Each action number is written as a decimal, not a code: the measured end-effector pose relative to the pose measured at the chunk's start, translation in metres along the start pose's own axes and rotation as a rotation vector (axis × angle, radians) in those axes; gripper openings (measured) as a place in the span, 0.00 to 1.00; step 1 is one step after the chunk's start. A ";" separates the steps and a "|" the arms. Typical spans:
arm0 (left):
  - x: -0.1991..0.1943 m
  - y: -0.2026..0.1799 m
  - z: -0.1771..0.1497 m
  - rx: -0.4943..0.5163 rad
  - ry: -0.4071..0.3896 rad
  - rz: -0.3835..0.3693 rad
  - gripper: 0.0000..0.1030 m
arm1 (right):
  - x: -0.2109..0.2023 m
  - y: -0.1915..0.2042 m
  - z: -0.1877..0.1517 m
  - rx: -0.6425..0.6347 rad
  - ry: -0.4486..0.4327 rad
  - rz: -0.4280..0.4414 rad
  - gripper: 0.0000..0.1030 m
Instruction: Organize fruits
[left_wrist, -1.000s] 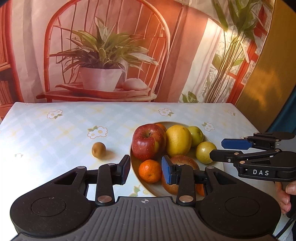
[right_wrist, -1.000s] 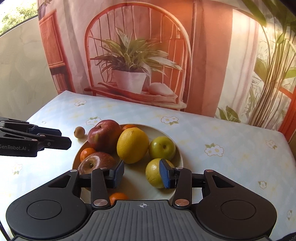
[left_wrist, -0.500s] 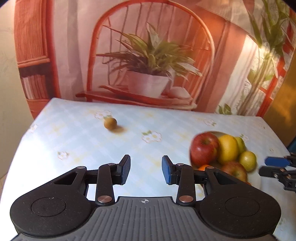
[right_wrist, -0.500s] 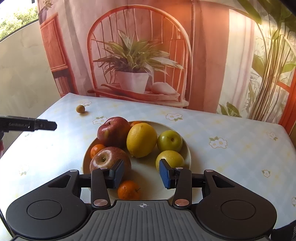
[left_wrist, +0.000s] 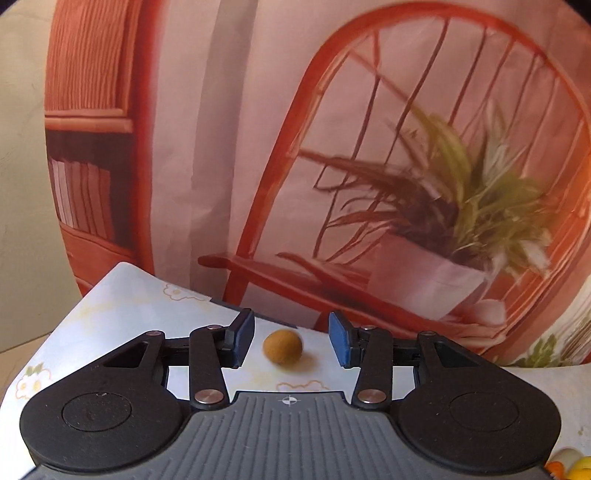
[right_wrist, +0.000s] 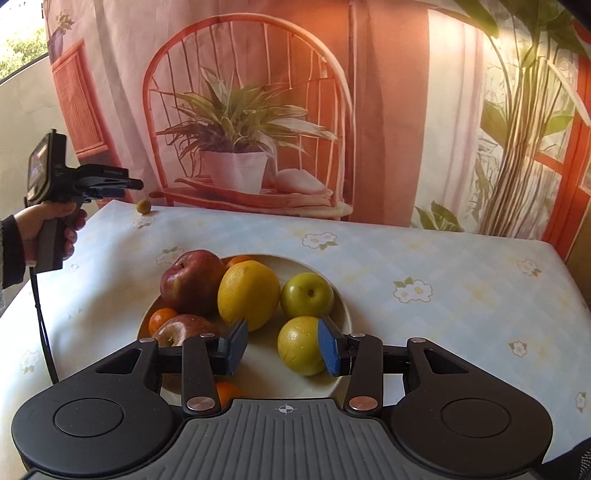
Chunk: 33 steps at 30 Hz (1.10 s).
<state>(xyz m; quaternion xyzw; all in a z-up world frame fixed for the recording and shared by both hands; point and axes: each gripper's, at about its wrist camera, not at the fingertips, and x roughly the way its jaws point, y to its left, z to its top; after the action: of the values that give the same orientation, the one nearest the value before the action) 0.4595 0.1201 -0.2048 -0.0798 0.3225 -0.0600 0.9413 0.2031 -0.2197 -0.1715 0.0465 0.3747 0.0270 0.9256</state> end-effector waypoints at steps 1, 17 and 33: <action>0.018 0.001 0.000 0.014 0.050 0.030 0.46 | 0.001 0.000 0.002 -0.004 0.002 -0.002 0.38; 0.001 0.020 -0.012 0.022 0.051 0.023 0.01 | 0.005 0.010 0.013 -0.030 -0.027 0.013 0.38; -0.190 -0.020 -0.087 0.168 0.048 -0.120 0.03 | -0.034 0.029 -0.042 0.019 0.004 0.041 0.38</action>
<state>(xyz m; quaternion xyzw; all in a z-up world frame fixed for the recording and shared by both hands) 0.2552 0.1219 -0.1550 -0.0184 0.3335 -0.1449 0.9314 0.1487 -0.1912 -0.1752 0.0630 0.3759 0.0426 0.9236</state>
